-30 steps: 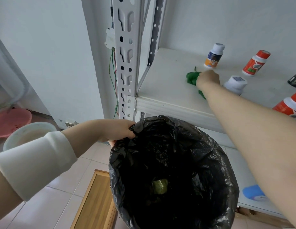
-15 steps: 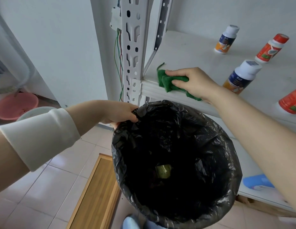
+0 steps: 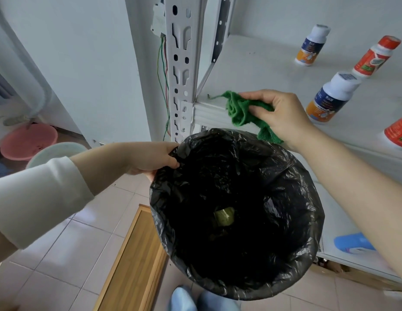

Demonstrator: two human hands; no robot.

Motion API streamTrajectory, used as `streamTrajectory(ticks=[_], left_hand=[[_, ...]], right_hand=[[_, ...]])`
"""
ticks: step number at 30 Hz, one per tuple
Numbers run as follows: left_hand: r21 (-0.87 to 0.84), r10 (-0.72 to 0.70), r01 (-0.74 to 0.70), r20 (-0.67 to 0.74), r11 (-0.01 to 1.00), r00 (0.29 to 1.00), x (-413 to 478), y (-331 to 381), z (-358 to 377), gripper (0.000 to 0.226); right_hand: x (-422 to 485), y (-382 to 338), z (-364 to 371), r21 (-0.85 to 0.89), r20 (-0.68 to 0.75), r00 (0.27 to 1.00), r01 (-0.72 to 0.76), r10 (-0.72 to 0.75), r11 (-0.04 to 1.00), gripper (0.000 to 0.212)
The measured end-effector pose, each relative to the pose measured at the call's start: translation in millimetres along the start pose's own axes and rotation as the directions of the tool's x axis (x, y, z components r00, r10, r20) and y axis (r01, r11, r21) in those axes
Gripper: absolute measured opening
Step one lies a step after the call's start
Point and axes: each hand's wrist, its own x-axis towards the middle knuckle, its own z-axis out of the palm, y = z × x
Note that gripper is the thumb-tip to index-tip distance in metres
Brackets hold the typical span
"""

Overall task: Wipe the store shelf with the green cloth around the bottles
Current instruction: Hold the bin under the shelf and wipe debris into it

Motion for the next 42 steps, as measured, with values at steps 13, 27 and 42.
streamTrajectory(ticks=[13, 27, 42], left_hand=[[-0.088, -0.027, 0.024, -0.026, 0.996, 0.999, -17.8, -28.4, -10.1, 0.033], [-0.07, -0.083, 0.078, -0.061, 0.994, 0.995, -16.2, -23.7, -9.7, 0.04], [-0.074, -0.118, 0.115, -0.043, 0.991, 0.992, -21.4, -8.9, -10.7, 0.031]], right_hand=[[72.0, 20.9, -30.2, 0.231, -0.504, 0.79, -0.267, 0.35, 0.936, 0.03], [209.6, 75.9, -26.3, -0.314, -0.45, 0.742, -0.652, 0.497, 0.69, 0.046], [152.5, 43.6, 15.7, -0.402, 0.218, 0.968, -0.026, 0.123, 0.915, 0.042]])
